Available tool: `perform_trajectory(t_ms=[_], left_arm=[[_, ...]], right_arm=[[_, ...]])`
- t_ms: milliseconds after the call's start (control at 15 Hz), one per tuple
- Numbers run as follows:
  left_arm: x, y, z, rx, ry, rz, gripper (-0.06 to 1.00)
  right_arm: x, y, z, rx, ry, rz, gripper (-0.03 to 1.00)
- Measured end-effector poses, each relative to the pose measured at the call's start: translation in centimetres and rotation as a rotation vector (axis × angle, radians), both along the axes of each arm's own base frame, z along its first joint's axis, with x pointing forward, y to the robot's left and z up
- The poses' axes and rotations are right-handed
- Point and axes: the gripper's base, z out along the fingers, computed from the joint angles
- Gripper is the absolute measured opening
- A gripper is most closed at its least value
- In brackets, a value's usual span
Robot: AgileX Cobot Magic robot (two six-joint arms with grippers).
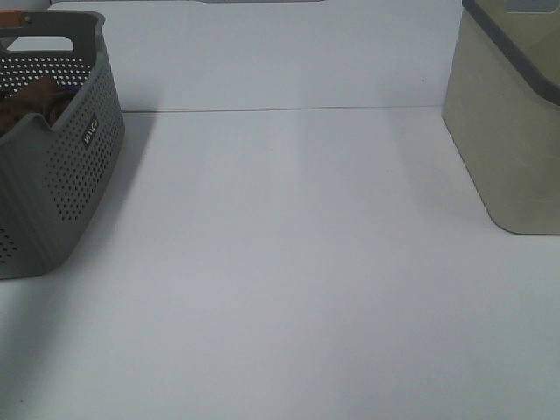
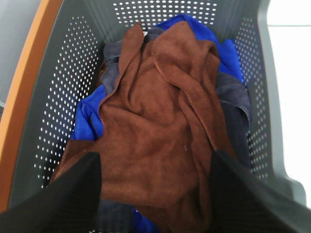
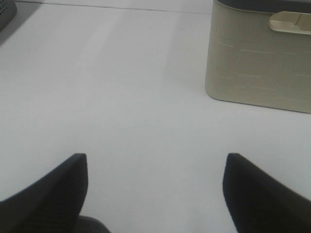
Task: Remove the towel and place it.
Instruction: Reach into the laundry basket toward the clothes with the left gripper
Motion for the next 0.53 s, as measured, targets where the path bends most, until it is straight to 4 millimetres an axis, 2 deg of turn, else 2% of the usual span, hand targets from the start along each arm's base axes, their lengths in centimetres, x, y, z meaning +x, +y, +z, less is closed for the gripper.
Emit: perform_trajectory(t_ms=[67, 133, 200, 267, 400, 533], left_arm=[[1.0, 0.1, -0.1, 0.007, 0.021, 0.01, 0.62], [3.6, 0.4, -0.8, 0.016, 0.09, 0.043, 0.62], [4.6, 0.5, -1.0, 0.021, 0.11, 0.055, 0.62], [7.0, 0.7, -1.3, 0.033, 0.149, 0.074, 0.62], [10.5, 0.8, -2.3, 0.038, 0.178, 0.089, 0.62], [12.9, 1.0, -2.8, 0.037, 0.176, 0.097, 0.62]], right_arm=[[0.0, 0.0, 0.0, 0.0, 0.0, 0.0, 0.73], [0.0, 0.0, 0.0, 0.0, 0.0, 0.0, 0.73], [0.0, 0.0, 0.0, 0.0, 0.0, 0.0, 0.73], [0.0, 0.0, 0.0, 0.0, 0.0, 0.0, 0.73], [0.0, 0.0, 0.0, 0.0, 0.0, 0.0, 0.73], [0.0, 0.0, 0.0, 0.0, 0.0, 0.0, 0.73]])
